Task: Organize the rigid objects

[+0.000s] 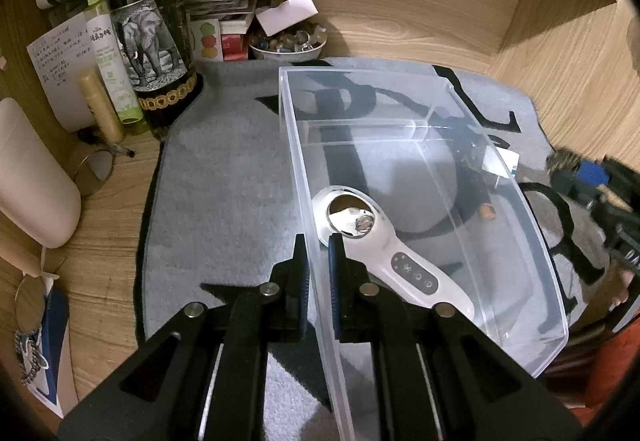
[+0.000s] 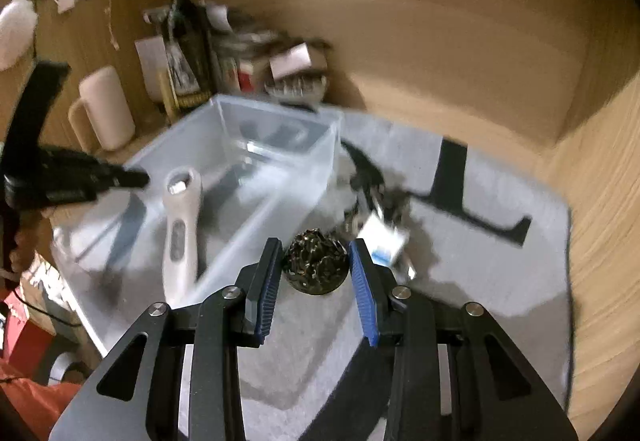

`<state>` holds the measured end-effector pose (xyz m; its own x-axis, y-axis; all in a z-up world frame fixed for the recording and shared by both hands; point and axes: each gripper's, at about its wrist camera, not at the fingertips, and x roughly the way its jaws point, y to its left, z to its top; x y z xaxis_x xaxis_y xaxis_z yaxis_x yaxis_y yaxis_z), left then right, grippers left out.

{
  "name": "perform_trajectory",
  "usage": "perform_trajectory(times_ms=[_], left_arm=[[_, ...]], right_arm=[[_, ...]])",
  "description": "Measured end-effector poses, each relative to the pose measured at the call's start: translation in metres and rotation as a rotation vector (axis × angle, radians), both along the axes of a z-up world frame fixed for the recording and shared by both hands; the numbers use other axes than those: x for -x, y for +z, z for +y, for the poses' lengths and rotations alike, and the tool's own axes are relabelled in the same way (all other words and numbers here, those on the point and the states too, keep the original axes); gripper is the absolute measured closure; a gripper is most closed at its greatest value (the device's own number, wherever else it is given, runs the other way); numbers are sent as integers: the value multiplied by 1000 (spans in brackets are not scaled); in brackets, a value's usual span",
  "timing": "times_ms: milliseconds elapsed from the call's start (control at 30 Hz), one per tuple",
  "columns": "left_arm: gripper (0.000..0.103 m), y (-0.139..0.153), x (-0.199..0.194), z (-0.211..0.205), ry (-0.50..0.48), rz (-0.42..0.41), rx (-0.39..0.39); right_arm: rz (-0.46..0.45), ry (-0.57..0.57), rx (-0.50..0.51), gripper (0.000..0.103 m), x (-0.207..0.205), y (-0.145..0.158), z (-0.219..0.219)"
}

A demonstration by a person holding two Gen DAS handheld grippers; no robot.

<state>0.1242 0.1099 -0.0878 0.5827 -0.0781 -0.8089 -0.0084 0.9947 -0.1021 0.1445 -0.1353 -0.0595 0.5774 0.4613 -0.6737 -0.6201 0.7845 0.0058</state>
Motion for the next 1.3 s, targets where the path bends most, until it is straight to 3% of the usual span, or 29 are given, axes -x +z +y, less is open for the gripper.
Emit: perform_trajectory(times_ms=[400,900,1300], left_arm=[[95,2,2,2,-7,-10,13],[95,2,3,1,-10,-14,17],[95,2,3,1,-10,-14,17]], right_arm=[[-78,68,-44,71,1,31,36],[84,138,60,71,-26,-18,99],[128,143,129,71,-33,-37,119]])
